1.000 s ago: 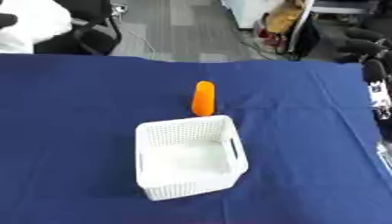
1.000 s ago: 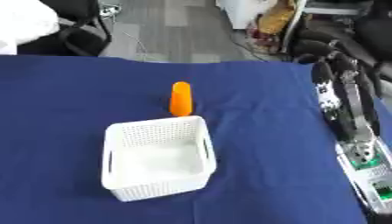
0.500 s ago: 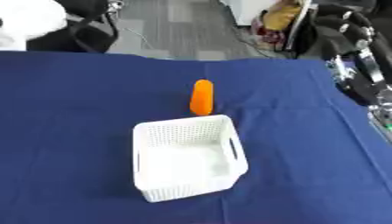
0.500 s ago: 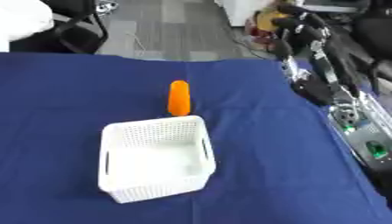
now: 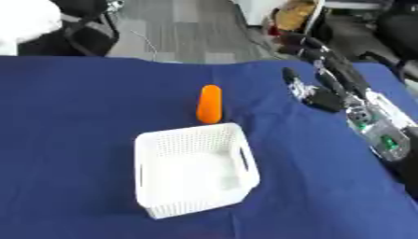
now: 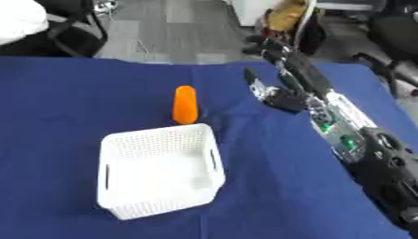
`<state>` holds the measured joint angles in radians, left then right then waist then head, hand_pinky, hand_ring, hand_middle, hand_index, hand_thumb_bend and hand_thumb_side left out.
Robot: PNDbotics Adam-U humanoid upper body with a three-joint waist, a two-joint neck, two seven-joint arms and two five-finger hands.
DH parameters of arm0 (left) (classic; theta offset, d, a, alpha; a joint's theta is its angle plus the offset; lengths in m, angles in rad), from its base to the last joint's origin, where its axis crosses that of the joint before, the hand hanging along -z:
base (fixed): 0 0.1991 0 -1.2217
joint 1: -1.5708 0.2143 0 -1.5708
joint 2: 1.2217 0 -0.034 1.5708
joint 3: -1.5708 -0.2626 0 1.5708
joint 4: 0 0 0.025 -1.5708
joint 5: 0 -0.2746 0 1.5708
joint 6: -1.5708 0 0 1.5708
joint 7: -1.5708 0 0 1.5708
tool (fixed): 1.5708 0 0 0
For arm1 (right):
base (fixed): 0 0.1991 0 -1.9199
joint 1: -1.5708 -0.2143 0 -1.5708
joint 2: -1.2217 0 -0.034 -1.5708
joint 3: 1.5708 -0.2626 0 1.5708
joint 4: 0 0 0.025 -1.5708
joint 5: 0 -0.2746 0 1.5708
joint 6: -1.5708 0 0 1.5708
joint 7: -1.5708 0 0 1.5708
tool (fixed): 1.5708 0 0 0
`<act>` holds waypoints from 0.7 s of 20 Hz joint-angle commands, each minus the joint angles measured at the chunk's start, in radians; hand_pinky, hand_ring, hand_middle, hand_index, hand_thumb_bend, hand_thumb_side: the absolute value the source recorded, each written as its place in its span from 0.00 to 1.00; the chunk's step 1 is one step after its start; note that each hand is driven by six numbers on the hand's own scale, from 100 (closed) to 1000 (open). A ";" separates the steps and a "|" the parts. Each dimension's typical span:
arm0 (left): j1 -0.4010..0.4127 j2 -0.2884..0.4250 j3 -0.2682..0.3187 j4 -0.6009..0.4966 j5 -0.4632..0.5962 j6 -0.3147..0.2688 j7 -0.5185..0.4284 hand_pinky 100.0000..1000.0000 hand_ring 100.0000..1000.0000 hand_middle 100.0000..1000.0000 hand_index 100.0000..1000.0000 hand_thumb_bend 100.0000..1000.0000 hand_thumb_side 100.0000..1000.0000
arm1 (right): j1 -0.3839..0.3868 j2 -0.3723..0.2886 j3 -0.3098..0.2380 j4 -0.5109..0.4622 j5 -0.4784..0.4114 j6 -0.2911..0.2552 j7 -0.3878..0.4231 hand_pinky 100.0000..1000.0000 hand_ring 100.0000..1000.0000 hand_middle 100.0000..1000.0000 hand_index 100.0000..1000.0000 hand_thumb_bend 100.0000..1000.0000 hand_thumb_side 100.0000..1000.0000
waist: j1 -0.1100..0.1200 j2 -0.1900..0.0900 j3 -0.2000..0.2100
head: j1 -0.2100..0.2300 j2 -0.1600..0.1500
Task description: Pick up objects on the table and place them in the box.
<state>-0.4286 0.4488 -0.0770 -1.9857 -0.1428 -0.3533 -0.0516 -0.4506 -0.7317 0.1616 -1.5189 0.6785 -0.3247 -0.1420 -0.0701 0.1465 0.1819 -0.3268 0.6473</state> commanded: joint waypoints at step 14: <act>-0.084 -0.047 -0.005 -0.014 0.020 -0.024 -0.008 0.89 0.78 0.87 0.85 0.07 0.94 | -0.143 0.000 0.060 0.154 0.156 -0.080 0.004 0.82 0.80 0.89 0.84 0.09 1.00 | 0.025 0.047 0.052 | -0.056 -0.080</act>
<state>-0.4958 0.3961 -0.0835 -1.9857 -0.1291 -0.3728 -0.0585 -0.5752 -0.7107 0.2271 -1.3624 0.8226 -0.3985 -0.1337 -0.0497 0.2068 0.2352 -0.3685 0.5818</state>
